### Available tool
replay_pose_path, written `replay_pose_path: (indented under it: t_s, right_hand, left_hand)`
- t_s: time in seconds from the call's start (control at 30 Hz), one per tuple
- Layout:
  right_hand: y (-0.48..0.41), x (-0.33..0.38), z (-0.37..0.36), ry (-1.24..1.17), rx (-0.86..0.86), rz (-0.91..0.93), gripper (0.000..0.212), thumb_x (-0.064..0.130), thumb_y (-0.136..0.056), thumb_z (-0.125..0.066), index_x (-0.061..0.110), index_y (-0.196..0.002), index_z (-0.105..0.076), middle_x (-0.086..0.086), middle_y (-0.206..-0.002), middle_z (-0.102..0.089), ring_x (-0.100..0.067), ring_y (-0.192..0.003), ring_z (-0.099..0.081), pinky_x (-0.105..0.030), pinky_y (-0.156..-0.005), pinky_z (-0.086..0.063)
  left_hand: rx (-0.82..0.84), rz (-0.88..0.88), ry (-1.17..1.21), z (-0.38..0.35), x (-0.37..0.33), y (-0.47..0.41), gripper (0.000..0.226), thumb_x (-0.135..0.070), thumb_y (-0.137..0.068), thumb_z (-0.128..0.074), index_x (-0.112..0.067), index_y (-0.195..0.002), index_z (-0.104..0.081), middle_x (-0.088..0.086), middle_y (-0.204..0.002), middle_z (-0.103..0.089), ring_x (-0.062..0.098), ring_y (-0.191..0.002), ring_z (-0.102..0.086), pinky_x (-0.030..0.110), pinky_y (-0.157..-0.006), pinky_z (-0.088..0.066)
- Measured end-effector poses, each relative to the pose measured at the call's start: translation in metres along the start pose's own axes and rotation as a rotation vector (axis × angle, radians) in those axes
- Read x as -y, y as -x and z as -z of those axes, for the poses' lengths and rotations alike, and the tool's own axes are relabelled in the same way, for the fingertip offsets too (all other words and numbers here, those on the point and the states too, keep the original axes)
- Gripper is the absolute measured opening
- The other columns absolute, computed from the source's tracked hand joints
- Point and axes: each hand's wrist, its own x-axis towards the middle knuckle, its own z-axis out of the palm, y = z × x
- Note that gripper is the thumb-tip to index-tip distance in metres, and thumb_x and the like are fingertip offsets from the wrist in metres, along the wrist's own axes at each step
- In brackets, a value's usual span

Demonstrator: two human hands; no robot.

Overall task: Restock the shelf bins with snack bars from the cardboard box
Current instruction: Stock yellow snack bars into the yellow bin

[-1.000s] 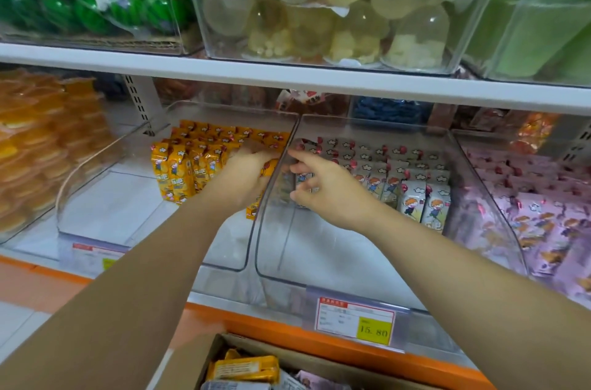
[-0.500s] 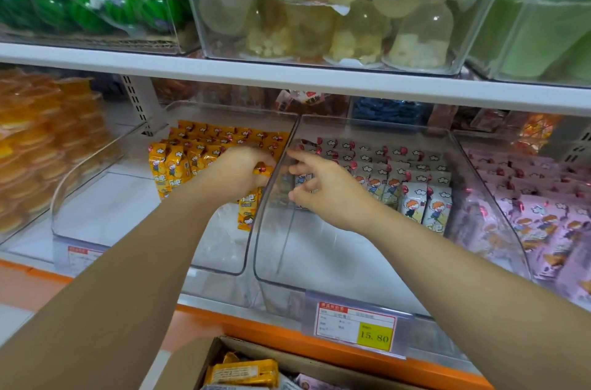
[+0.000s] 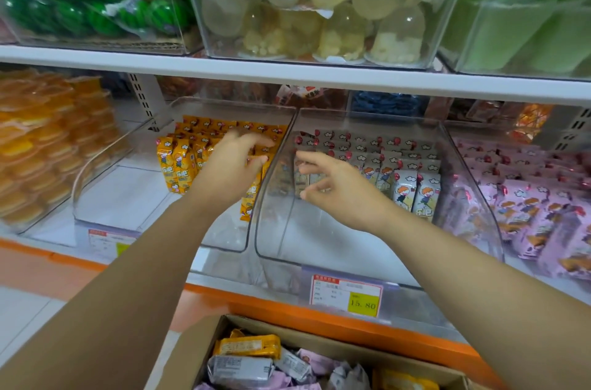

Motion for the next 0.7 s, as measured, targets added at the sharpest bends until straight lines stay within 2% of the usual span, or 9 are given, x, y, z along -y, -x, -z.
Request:
replay_pose_path:
  t_s: [0.17, 0.27, 0.33, 0.4, 0.5, 0.6, 0.7]
  right_hand:
    - [0.055, 0.002, 0.011, 0.016, -0.094, 0.046, 0.036, 0.009, -0.091, -0.058, 0.019, -0.126, -0.057, 0.007, -0.114, -0.06, 0.002, -0.087, -0.057, -0.002, -0.074, -0.041]
    - [0.107, -0.003, 0.011, 0.017, -0.198, 0.094, 0.025, 0.007, -0.091, -0.058, 0.017, -0.112, -0.065, 0.011, -0.098, -0.063, 0.007, -0.081, -0.057, -0.003, -0.074, -0.042]
    - [0.144, -0.009, 0.01, 0.022, -0.262, 0.133, 0.02, 0.006, -0.091, -0.058, 0.017, -0.105, -0.068, 0.01, -0.092, -0.065, -0.002, -0.079, -0.059, -0.009, -0.073, -0.046]
    - [0.179, -0.022, 0.007, 0.019, -0.308, 0.145, 0.018, 0.005, -0.089, -0.06, 0.019, -0.098, -0.069, 0.013, -0.087, -0.065, -0.006, -0.083, -0.059, -0.013, -0.072, -0.047]
    - [0.219, -0.055, -0.003, 0.016, -0.294, 0.063, 0.024, 0.006, -0.088, -0.061, 0.03, -0.089, -0.064, 0.021, -0.083, -0.063, 0.0, -0.079, -0.06, -0.011, -0.069, -0.046]
    - [0.245, -0.095, -0.016, 0.046, -0.245, -0.036, 0.023, 0.009, -0.088, -0.062, 0.032, -0.089, -0.063, 0.016, -0.084, -0.065, 0.003, -0.079, -0.06, -0.01, -0.073, -0.045]
    - [0.264, -0.134, -0.027, 0.115, -0.131, -0.158, 0.018, 0.013, -0.09, -0.06, 0.029, -0.097, -0.065, 0.01, -0.091, -0.066, -0.004, -0.086, -0.061, -0.015, -0.078, -0.047]
  left_hand:
    - [-0.303, -0.173, 0.116, 0.011, -0.042, 0.054, 0.021, -0.002, -0.092, -0.052, -0.01, -0.106, -0.066, -0.004, -0.101, -0.056, -0.004, -0.09, -0.046, 0.007, -0.078, -0.037]
    - [-0.346, -0.249, 0.141, 0.003, -0.073, 0.097, 0.02, 0.0, -0.092, -0.05, -0.006, -0.103, -0.065, -0.006, -0.096, -0.053, -0.002, -0.085, -0.046, 0.002, -0.074, -0.037]
    - [-0.314, -0.291, 0.161, -0.009, -0.09, 0.126, 0.019, -0.001, -0.092, -0.049, -0.006, -0.103, -0.064, -0.006, -0.094, -0.052, -0.002, -0.082, -0.045, 0.002, -0.073, -0.037]
    - [-0.22, -0.315, 0.187, -0.027, -0.103, 0.154, 0.02, -0.002, -0.092, -0.049, -0.007, -0.104, -0.064, -0.006, -0.094, -0.053, -0.001, -0.083, -0.046, 0.003, -0.073, -0.038]
    - [-0.019, -0.322, 0.2, -0.061, -0.111, 0.19, 0.02, -0.005, -0.093, -0.05, -0.011, -0.105, -0.065, -0.009, -0.095, -0.053, 0.002, -0.081, -0.047, 0.011, -0.072, -0.039]
    - [0.217, -0.215, 0.157, -0.097, -0.11, 0.214, 0.021, -0.01, -0.095, -0.051, -0.018, -0.109, -0.064, -0.011, -0.096, -0.053, 0.006, -0.084, -0.05, 0.025, -0.078, -0.045]
    - [0.519, -0.045, 0.126, -0.128, -0.106, 0.233, 0.024, -0.015, -0.096, -0.051, -0.019, -0.117, -0.061, -0.006, -0.108, -0.054, 0.013, -0.101, -0.056, 0.034, -0.089, -0.048]
